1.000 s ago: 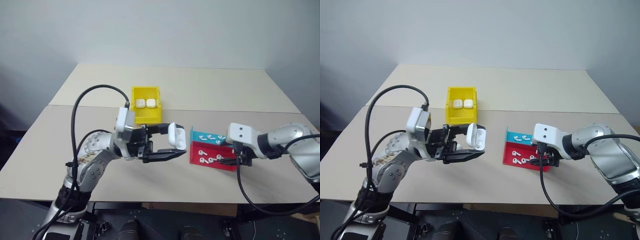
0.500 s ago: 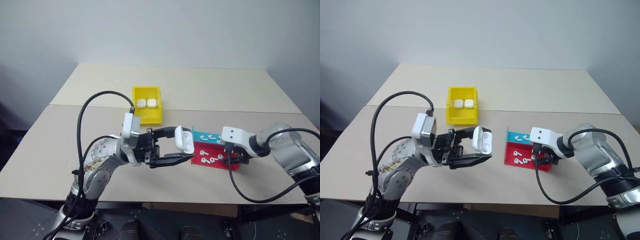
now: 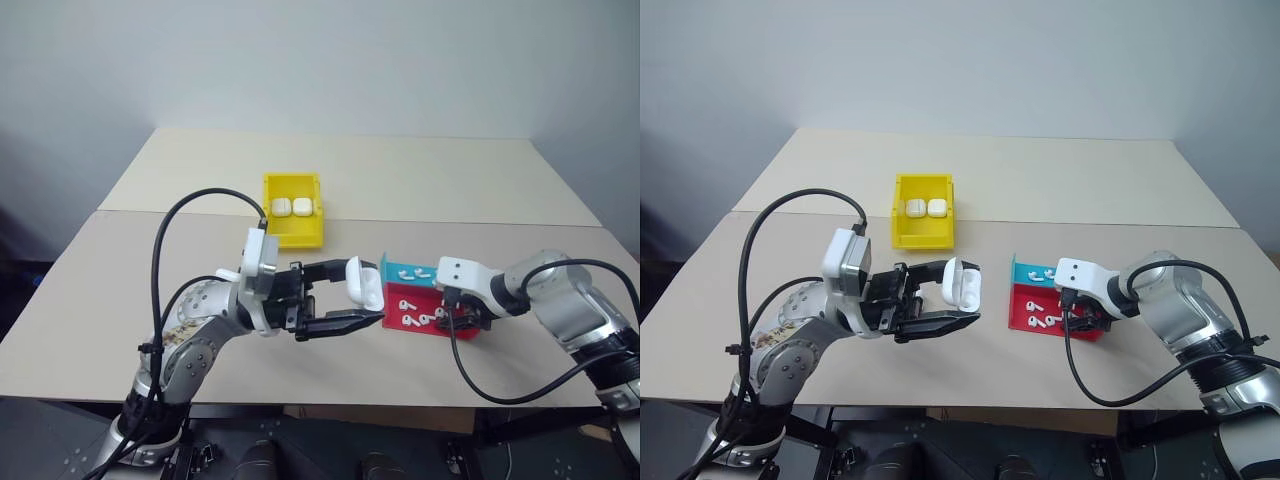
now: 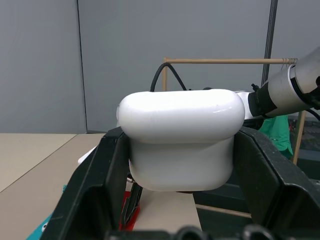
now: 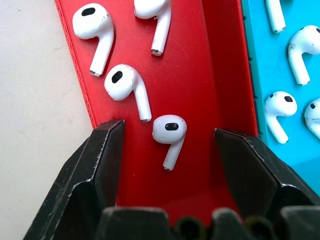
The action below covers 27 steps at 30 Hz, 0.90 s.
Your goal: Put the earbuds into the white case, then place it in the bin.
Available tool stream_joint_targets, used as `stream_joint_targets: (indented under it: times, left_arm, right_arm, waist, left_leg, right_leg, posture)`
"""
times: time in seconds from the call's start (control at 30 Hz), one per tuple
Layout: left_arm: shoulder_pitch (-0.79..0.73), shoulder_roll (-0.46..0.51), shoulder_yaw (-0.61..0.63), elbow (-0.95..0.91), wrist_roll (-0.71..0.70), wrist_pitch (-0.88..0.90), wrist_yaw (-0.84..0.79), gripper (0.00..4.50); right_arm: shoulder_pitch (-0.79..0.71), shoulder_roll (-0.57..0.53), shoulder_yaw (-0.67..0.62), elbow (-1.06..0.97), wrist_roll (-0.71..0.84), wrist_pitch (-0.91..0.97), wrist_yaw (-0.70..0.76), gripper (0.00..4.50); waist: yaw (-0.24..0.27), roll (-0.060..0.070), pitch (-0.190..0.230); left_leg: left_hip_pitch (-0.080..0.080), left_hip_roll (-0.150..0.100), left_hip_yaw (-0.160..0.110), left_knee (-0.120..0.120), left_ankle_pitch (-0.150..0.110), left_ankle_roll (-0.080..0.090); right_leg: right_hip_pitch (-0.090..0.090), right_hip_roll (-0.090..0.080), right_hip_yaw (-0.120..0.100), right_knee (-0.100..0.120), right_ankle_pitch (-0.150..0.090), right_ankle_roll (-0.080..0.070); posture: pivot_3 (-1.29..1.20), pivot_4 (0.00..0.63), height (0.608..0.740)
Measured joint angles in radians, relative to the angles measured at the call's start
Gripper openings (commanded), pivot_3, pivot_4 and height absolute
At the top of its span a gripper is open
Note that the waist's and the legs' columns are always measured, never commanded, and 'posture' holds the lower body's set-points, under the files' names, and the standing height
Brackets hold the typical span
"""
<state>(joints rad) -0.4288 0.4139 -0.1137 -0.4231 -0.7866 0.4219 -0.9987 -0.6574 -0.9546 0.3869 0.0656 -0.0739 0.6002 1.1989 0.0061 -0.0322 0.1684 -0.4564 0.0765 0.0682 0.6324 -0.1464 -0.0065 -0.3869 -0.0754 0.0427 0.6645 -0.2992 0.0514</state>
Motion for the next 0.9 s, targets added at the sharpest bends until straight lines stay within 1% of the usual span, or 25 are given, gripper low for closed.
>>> stream_joint_targets:
  times: [0.03,0.13,0.17,0.2,0.33,0.37,0.6,0.7,0.77,0.8,0.87,0.9]
  left_arm:
    - [0.002,0.001,0.000,-0.001,0.000,0.001,0.002,2.79]
    - [0.005,0.006,0.001,-0.003,-0.001,0.007,0.005,2.79]
    - [0.005,0.008,0.002,-0.005,-0.001,0.011,0.005,2.79]
    - [0.005,0.010,0.002,-0.007,-0.001,0.014,0.006,2.79]
    - [0.010,0.012,0.006,-0.020,-0.005,0.020,0.007,2.79]
    - [0.011,0.012,0.007,-0.022,-0.005,0.021,0.007,2.79]
    - [0.015,0.013,0.012,-0.028,-0.006,0.036,0.009,2.79]
    - [0.013,0.012,0.014,-0.028,-0.010,0.040,0.006,2.79]
    - [0.010,0.013,0.020,-0.025,-0.024,0.042,0.004,2.79]
    - [0.007,0.013,0.023,-0.022,-0.030,0.043,0.003,2.79]
    - [-0.004,0.012,0.026,-0.015,-0.039,0.044,0.003,2.79]
    - [-0.012,0.011,0.026,-0.009,-0.040,0.045,0.000,2.79]
  right_arm:
    - [0.000,0.000,0.000,0.000,0.000,0.000,0.001,3.38]
    - [0.001,0.001,0.000,0.002,0.000,0.000,0.008,2.81]
    - [0.002,0.001,0.000,0.002,0.000,0.000,0.014,2.44]
    - [0.002,0.001,0.000,0.002,-0.001,0.001,0.018,2.16]
    - [0.004,0.004,-0.001,0.000,-0.003,0.007,0.023,0.71]
    - [0.004,0.004,-0.001,0.000,-0.004,0.010,0.023,0.62]
    - [0.012,0.004,-0.013,-0.017,0.004,0.051,0.022,0.62]
    - [0.052,-0.024,-0.058,-0.066,0.053,0.064,0.045,0.62]
    - [0.079,-0.066,-0.156,-0.119,0.128,0.065,0.079,0.62]
    - [0.086,-0.069,-0.229,-0.140,0.172,0.065,0.083,0.62]
    - [0.102,-0.042,-0.395,-0.194,0.287,0.074,0.079,0.62]
    - [0.119,0.011,-0.502,-0.233,0.361,0.075,0.062,0.62]
  waist:
    - [0.000,0.000,0.000]
    - [0.000,0.000,0.000]
    - [0.000,0.000,0.000]
    - [0.000,0.000,0.000]
    - [0.000,0.000,0.000]
    - [0.000,0.000,0.000]
    - [0.000,0.000,0.000]
    - [0.004,0.001,0.000]
    - [0.005,0.002,0.001]
    - [0.005,0.002,0.001]
    - [0.003,0.002,0.001]
    - [0.002,0.001,0.000]
  left_leg:
    - [0.000,0.000,0.000,0.000,0.000,0.000]
    - [0.000,0.000,0.000,0.000,0.000,0.000]
    - [0.000,0.000,0.000,0.000,0.000,0.000]
    - [0.000,0.000,0.000,0.000,0.000,0.000]
    - [0.000,0.000,0.000,0.000,0.000,0.000]
    - [0.000,0.000,0.000,0.000,0.000,0.000]
    - [0.000,0.000,-0.001,0.000,0.000,0.000]
    - [-0.001,0.000,-0.001,0.000,0.000,0.000]
    - [-0.001,0.000,-0.001,0.000,0.000,0.000]
    - [-0.001,0.000,-0.001,0.000,0.000,0.000]
    - [0.000,0.000,-0.001,0.000,0.000,0.000]
    - [0.000,0.000,-0.002,0.000,0.000,0.000]
  right_leg:
    - [0.000,0.000,0.000,0.000,0.000,0.000]
    - [0.000,0.000,0.000,0.000,0.000,0.000]
    - [0.000,0.000,0.000,0.000,0.000,0.000]
    - [0.000,0.000,0.000,0.000,0.000,0.000]
    - [0.000,0.000,0.000,0.000,0.000,0.000]
    - [0.000,0.000,0.000,0.000,0.000,0.000]
    - [0.001,0.000,-0.001,0.000,0.000,0.000]
    - [0.000,0.000,-0.001,0.000,0.000,0.000]
    - [0.000,-0.001,0.000,0.000,0.000,0.000]
    - [0.000,0.000,-0.001,0.000,0.000,0.000]
    - [0.001,0.000,-0.001,0.000,0.000,0.000]
    - [0.002,0.001,-0.001,0.000,0.000,0.000]
  posture:
    - [0.00,0.150,0.740]
    - [0.00,0.150,0.740]
    - [0.00,0.150,0.740]
    - [0.00,0.150,0.740]
    - [0.00,0.150,0.740]
    - [0.00,0.150,0.740]
    - [0.00,0.150,0.740]
    - [0.00,0.150,0.740]
    - [0.00,0.150,0.740]
    - [0.00,0.150,0.740]
    - [0.00,0.150,0.740]
    - [0.00,0.150,0.740]
